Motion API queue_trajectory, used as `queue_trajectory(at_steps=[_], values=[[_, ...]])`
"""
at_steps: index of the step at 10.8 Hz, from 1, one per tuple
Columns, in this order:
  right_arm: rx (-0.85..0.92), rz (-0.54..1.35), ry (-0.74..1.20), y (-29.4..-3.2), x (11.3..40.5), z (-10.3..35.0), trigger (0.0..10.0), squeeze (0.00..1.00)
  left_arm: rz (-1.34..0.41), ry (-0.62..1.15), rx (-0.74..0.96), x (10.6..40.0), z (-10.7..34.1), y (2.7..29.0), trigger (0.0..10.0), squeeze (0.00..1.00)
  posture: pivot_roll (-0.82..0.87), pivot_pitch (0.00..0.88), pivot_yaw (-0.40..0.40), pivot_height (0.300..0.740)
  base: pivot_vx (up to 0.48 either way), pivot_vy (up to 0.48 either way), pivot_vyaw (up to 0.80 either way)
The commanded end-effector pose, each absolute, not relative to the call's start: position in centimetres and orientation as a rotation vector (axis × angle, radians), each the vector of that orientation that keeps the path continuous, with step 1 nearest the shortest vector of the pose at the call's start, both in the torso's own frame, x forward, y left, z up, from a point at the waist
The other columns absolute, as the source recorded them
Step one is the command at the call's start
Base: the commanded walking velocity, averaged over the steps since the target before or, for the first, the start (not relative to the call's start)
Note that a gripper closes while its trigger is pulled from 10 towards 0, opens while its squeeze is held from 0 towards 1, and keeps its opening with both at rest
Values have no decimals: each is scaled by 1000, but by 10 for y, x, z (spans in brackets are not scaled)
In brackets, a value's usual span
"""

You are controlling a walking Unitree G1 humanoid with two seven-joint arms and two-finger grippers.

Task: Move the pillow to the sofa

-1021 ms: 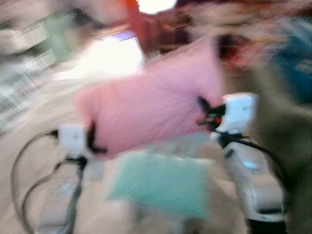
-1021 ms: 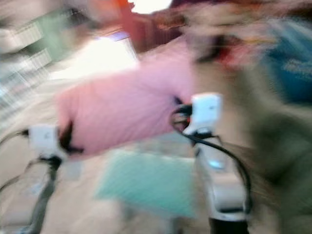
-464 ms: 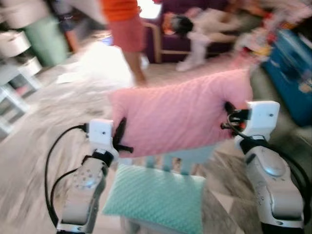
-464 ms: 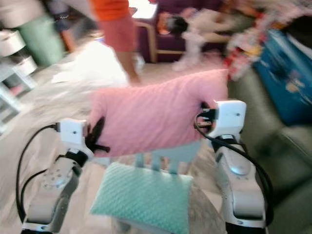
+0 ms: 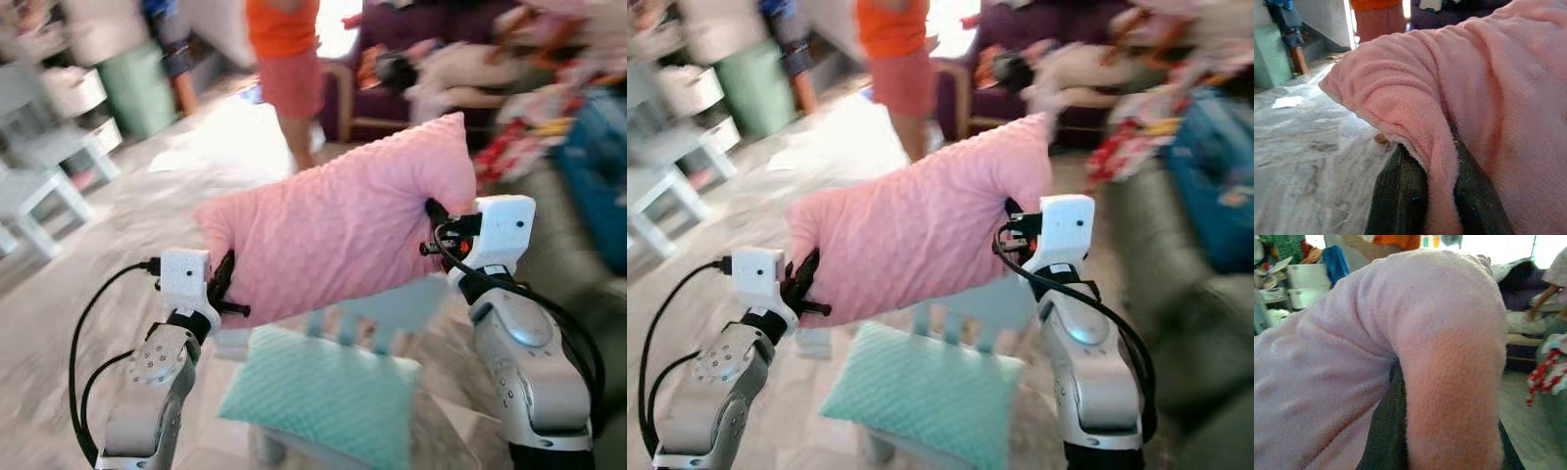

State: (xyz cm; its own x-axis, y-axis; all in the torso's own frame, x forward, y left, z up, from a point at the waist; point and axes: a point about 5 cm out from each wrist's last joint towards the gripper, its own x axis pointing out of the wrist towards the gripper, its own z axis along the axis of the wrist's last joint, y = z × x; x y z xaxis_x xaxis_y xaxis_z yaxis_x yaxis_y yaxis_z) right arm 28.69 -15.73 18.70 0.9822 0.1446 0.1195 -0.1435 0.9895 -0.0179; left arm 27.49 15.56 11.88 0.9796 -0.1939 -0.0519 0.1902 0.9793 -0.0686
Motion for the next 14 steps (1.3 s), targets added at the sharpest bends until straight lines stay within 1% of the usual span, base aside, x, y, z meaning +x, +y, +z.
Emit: queue_trajectory(at_steps=[1, 3, 6, 11, 14], values=[[0, 161, -138, -154, 285, 191, 10000, 0, -177, 46, -74, 277, 125, 160, 10000, 0, -237, 0, 48, 740, 0, 0, 0], [5, 161, -127, -155, 285, 190, 10000, 0, -183, 50, -84, 277, 125, 159, 10000, 0, -238, 0, 46, 740, 0, 0, 0], [2, 167, -122, -155, 286, 191, 10000, 0, -175, 60, -110, 276, 124, 158, 10000, 0, -239, 0, 38, 740, 0, 0, -800], [-7, 182, -122, -156, 287, 192, 10000, 0, -177, 70, -162, 275, 122, 156, 10000, 0, -238, 0, 26, 740, 0, 0, 0], [-12, 186, -118, -156, 286, 192, 10000, 0, -190, 81, -172, 273, 121, 154, 10000, 0, -239, 0, 23, 740, 0, 343, 0]])
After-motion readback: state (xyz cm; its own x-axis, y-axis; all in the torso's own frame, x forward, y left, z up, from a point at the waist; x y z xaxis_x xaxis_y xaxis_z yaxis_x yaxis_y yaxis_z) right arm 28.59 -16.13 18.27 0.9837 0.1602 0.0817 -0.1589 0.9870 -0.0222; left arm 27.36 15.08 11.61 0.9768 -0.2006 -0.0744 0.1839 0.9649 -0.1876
